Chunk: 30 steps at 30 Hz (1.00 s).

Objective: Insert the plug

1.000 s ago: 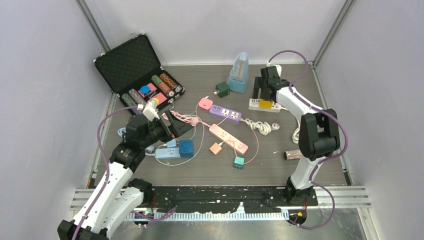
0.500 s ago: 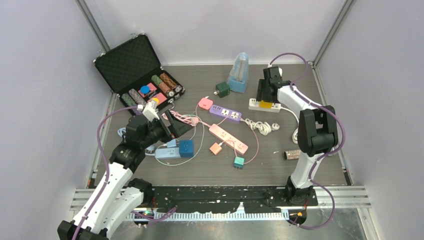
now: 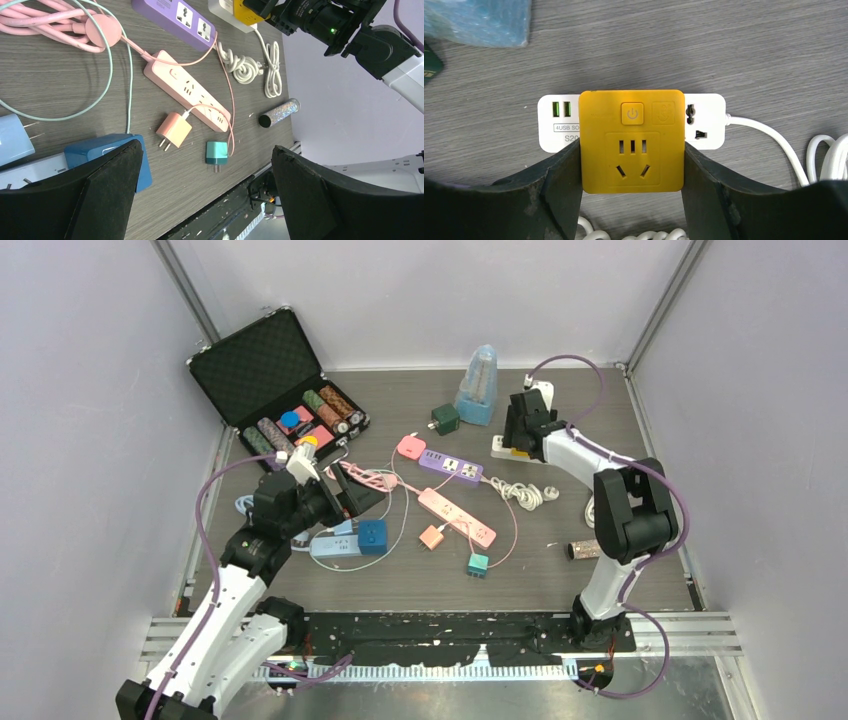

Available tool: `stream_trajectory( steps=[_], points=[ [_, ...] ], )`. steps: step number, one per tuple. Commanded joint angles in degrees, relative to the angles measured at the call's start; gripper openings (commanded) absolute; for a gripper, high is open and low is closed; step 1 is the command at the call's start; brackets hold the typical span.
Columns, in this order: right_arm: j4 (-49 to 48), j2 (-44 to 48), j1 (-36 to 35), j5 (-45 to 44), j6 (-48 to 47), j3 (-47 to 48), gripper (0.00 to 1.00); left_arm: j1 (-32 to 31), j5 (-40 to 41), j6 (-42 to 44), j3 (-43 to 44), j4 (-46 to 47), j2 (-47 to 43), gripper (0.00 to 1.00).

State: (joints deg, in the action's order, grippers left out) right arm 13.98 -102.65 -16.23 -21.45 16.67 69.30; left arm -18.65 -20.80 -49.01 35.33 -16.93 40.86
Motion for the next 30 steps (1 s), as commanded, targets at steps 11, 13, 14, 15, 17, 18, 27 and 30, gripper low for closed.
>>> stream_trajectory(
  steps=[11, 13, 14, 15, 17, 18, 27, 30],
  points=[
    [4.9, -2.5, -3.0, 3.3, 3.3, 0.6, 0.56, 0.3, -0.7, 0.8, 0.2, 2.1, -0.9, 0.98],
    [5.4, -1.1, -2.8, 3.7, 2.3, 3.0, 0.74, 0.3, -0.6, 1.0, 0.2, 1.9, -0.9, 0.98],
    [5.6, -0.2, -2.7, 3.8, 1.9, 3.9, 0.78, 0.3, -0.6, 1.0, 0.2, 1.8, -1.0, 0.98],
    [5.9, 0.2, -2.6, 4.4, 0.9, 5.8, 0.86, 0.3, -0.4, 1.1, 0.1, 1.6, -1.0, 0.98],
    [6.3, 1.9, -2.6, 5.1, -0.4, 8.2, 0.95, 0.3, -0.1, 1.3, 0.0, 1.4, -1.1, 0.99],
    [6.4, 3.2, -2.6, 5.4, -0.7, 9.4, 0.98, 0.3, 0.2, 1.4, 0.1, 1.3, -1.2, 0.99],
    [5.1, 10.1, -4.6, 8.1, -6.4, 11.8, 0.99, 0.4, 2.6, 3.8, 1.6, -1.6, -1.3, 1.0],
    [4.4, 8.4, -7.0, 10.2, -10.9, 13.7, 0.95, 0.4, 3.2, 4.5, 2.2, -2.4, -1.3, 1.0]
  ],
)
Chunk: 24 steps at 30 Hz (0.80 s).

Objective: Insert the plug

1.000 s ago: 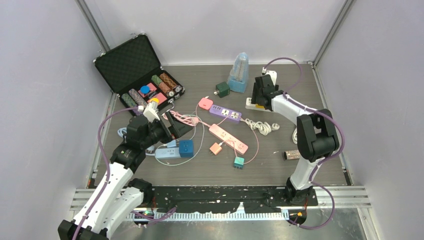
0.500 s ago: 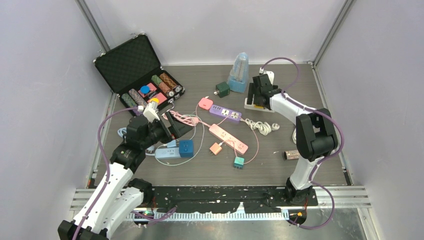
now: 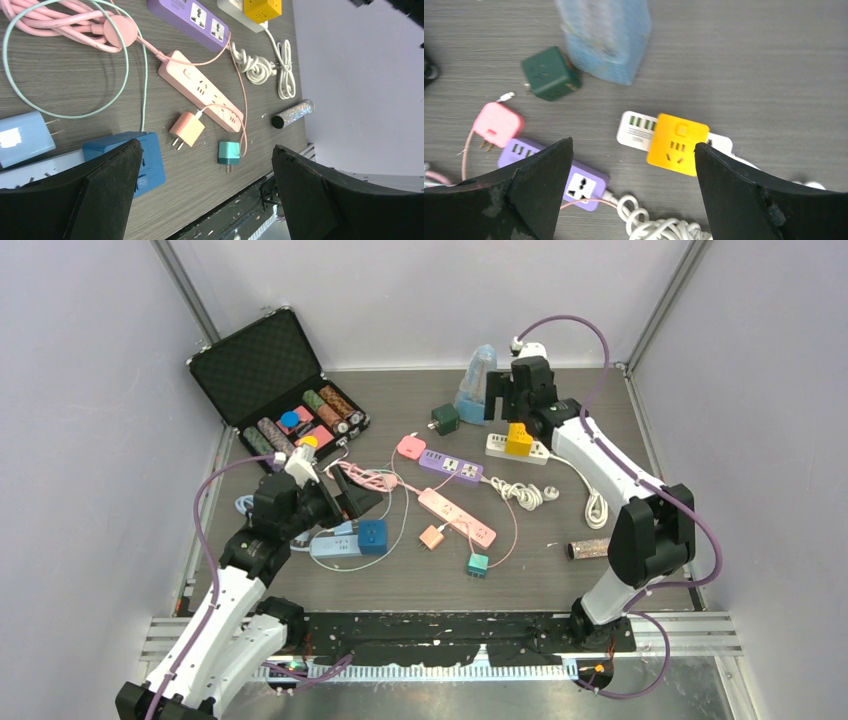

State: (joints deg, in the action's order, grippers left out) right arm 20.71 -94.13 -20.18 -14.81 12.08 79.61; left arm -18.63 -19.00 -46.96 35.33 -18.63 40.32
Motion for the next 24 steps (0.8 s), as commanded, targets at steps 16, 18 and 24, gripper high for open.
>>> stream_trajectory(
  steps=[16, 18, 24],
  points=[
    [0.0, -29.2, -8.8, 3.8, -21.0, 28.6, 0.97, 0.4, 3.8, 3.8, 4.5, -3.2, 1.2, 1.0],
    [0.8, -31.8, -8.8, 3.4, -21.6, 31.1, 0.97, 0.5, 3.6, 3.7, 4.8, -3.0, 2.1, 1.0],
    [5.6, -38.8, -7.1, 8.6, -18.6, 40.1, 0.94, 0.6, 2.8, 3.5, 5.2, -2.4, 3.4, 1.0]
  ],
)
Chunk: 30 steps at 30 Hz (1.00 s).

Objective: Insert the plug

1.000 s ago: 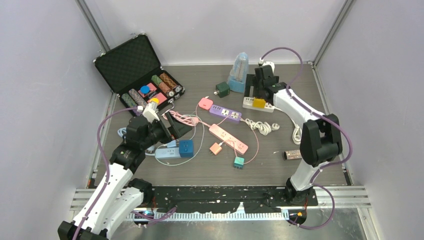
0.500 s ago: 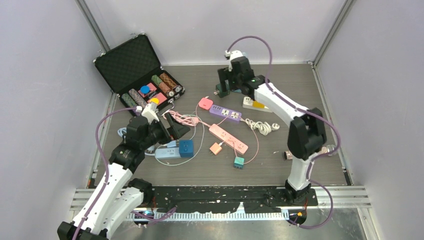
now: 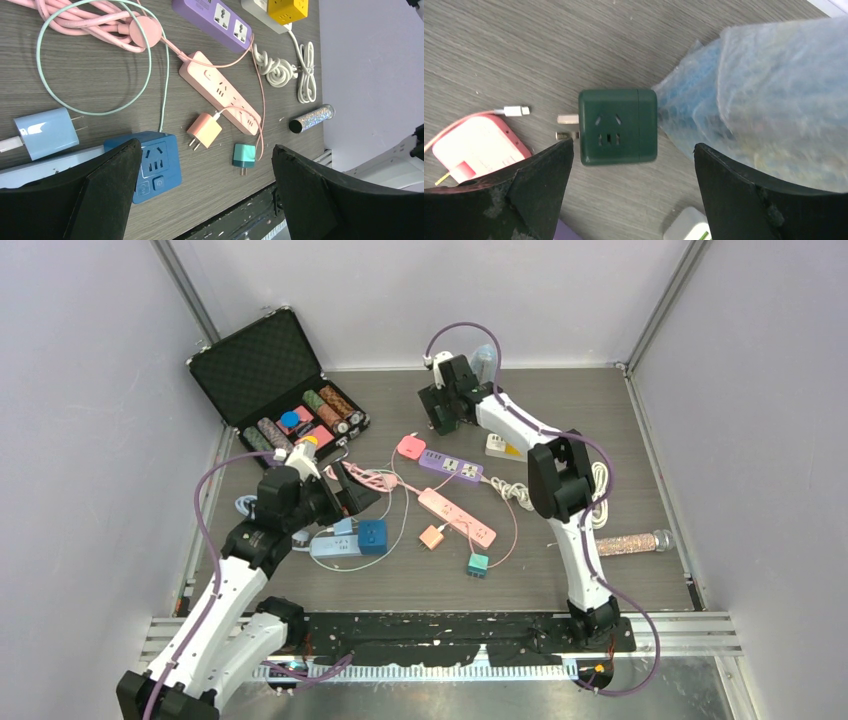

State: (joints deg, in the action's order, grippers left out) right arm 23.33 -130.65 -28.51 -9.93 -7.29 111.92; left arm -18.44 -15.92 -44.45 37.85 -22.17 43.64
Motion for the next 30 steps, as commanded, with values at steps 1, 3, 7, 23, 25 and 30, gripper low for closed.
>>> stream_trajectory(
  steps=[1, 3, 7, 23, 25, 30],
  points=[
    [4.6, -3.6, 1.5, 4.7, 1.6, 8.7, 0.93, 0.4, -0.3, 0.9, 2.6, 1.2, 0.1, 1.0],
    [5.9, -5.0, 2.2, 7.0, 2.2, 10.3, 0.89, 0.5, -0.2, 1.0, 2.5, 1.2, 0.0, 1.0],
    [7.0, -6.2, 2.3, 9.0, 2.0, 10.8, 0.88, 0.6, -0.4, 1.0, 2.5, 1.4, 0.2, 0.99],
    [0.5, -1.0, 2.1, 11.5, 2.4, 5.1, 0.34, 0.8, -0.8, 0.9, 2.3, 1.2, -0.8, 0.99],
    [-4.4, 2.8, 1.8, 12.5, 1.9, 0.2, 0.32, 0.8, -0.7, 1.0, 2.2, 1.0, -1.3, 1.0],
    [-16.8, 14.8, 0.3, 14.4, 1.2, -13.7, 0.31, 0.9, -0.6, 0.9, 2.6, 0.5, -2.7, 0.99]
  ],
)
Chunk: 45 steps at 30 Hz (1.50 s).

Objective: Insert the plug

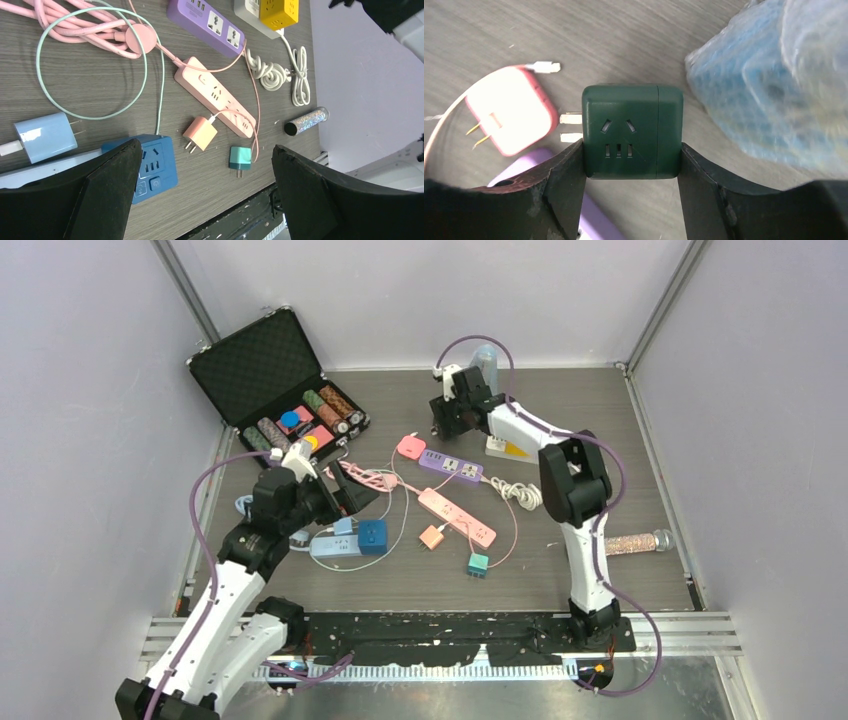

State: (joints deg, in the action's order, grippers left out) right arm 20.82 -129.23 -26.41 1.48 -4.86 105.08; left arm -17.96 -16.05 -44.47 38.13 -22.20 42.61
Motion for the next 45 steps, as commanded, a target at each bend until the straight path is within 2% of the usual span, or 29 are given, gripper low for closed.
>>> stream_trajectory(
  steps=[1, 8, 13, 18, 21, 25, 29, 34, 37, 41, 45],
  points=[
    [-15.7, 15.0, -2.1, 3.6, -1.7, -8.8, 0.31, 0.4, -0.5, 0.8, 2.5, 0.4, -1.8, 1.0],
    [-25.9, 32.2, -8.7, 5.4, -4.5, -25.4, 0.32, 0.5, -2.4, -0.5, 4.0, 1.6, -4.0, 1.0],
    [-29.9, 42.9, -14.3, 5.5, -6.9, -34.8, 0.33, 0.5, -7.3, -0.5, 2.8, 10.7, -8.2, 1.0],
    [-32.4, 51.0, -19.8, 7.9, -9.1, -40.0, 0.34, 0.5, -6.9, 2.9, 5.1, 11.8, -12.5, 1.0],
    [-35.0, 55.8, -22.0, 9.5, -9.9, -43.4, 0.35, 0.4, -6.5, 2.1, 7.0, 11.8, -13.9, 1.0],
    [-35.5, 58.8, -24.3, 10.7, -12.2, -44.5, 0.35, 0.5, -4.9, 0.6, 8.9, 11.0, -13.3, 1.0],
    [-36.1, 60.2, -26.4, 12.2, -13.4, -44.8, 0.36, 0.5, -7.8, -1.6, 10.4, 11.6, -10.6, 1.0],
    [-41.1, 62.0, -27.9, 14.3, -10.8, -47.1, 0.36, 0.5, -11.2, -10.0, 11.1, 13.4, -8.9, 1.0],
    [-45.6, 63.1, -28.0, 16.6, -6.8, -48.9, 0.36, 0.5, -13.8, -17.7, 10.3, 17.3, -8.9, 0.98],
    [-51.6, 64.5, -28.0, 18.3, -2.3, -51.1, 0.36, 0.5, -13.0, -27.0, 7.8, 23.4, -10.3, 0.98],
    [-57.9, 65.7, -28.1, 18.3, 1.4, -53.5, 0.36, 0.4, -14.2, -32.6, 6.0, 29.3, -10.1, 0.98]
  ],
)
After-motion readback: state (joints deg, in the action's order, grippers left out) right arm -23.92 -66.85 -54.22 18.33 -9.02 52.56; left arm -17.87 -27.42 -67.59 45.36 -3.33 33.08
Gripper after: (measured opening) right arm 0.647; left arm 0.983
